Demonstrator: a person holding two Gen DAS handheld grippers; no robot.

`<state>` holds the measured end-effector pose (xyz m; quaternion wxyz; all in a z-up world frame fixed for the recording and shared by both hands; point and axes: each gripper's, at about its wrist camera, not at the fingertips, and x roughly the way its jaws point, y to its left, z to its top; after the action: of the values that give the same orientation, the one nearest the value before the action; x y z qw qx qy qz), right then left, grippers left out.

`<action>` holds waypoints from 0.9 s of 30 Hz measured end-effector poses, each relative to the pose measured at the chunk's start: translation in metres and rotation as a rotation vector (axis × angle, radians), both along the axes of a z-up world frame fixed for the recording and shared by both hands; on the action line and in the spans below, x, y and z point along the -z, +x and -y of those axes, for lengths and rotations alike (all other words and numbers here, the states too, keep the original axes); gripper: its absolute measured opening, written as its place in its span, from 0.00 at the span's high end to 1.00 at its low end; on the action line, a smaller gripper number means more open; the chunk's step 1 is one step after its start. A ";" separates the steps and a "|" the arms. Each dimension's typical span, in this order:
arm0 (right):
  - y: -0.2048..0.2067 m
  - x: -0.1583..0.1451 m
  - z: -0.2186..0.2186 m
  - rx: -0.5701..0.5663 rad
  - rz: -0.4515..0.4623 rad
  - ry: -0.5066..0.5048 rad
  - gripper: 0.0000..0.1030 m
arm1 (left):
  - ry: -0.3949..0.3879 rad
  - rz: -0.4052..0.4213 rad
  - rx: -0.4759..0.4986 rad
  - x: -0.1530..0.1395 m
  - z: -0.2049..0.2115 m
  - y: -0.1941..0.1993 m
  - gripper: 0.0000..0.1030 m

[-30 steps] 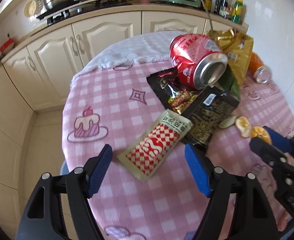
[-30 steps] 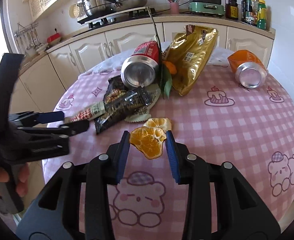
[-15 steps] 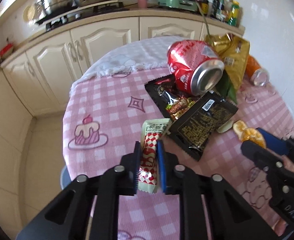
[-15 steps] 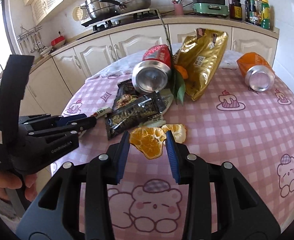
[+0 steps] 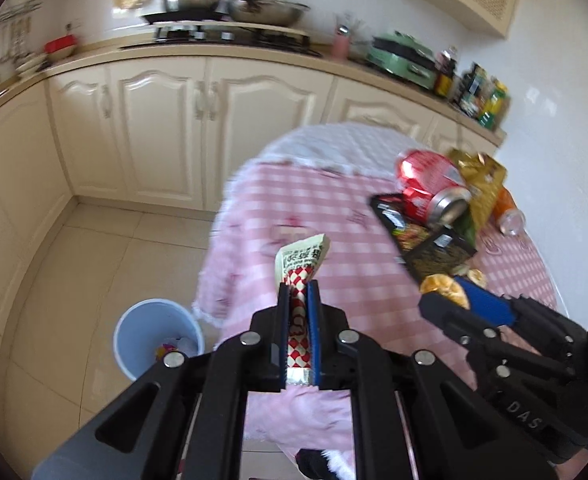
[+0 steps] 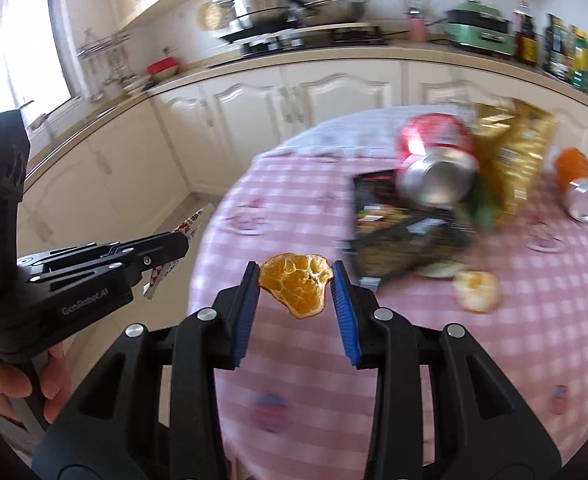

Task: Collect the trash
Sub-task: 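Carry both items over the blue bin and open both tools to drop them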

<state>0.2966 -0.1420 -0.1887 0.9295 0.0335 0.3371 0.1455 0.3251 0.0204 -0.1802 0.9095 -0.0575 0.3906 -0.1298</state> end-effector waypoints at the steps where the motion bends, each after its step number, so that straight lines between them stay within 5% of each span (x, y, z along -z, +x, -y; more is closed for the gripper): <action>1: 0.003 0.003 -0.016 -0.033 -0.008 -0.004 0.65 | -0.009 0.001 -0.024 0.001 -0.016 -0.003 0.92; 14: 0.041 0.076 -0.178 -0.295 -0.122 -0.063 0.65 | -0.054 -0.104 -0.304 0.055 -0.174 -0.010 0.92; 22: 0.110 0.108 -0.243 -0.316 -0.148 -0.081 0.64 | -0.064 -0.177 -0.401 0.094 -0.232 0.021 0.92; 27: 0.147 0.122 -0.260 -0.278 -0.167 -0.080 0.52 | -0.066 -0.207 -0.417 0.111 -0.249 0.046 0.92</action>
<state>0.4440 0.1184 -0.3106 0.8697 -0.0388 0.4203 0.2559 0.3708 0.2689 -0.2914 0.8693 -0.1797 0.4572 0.0549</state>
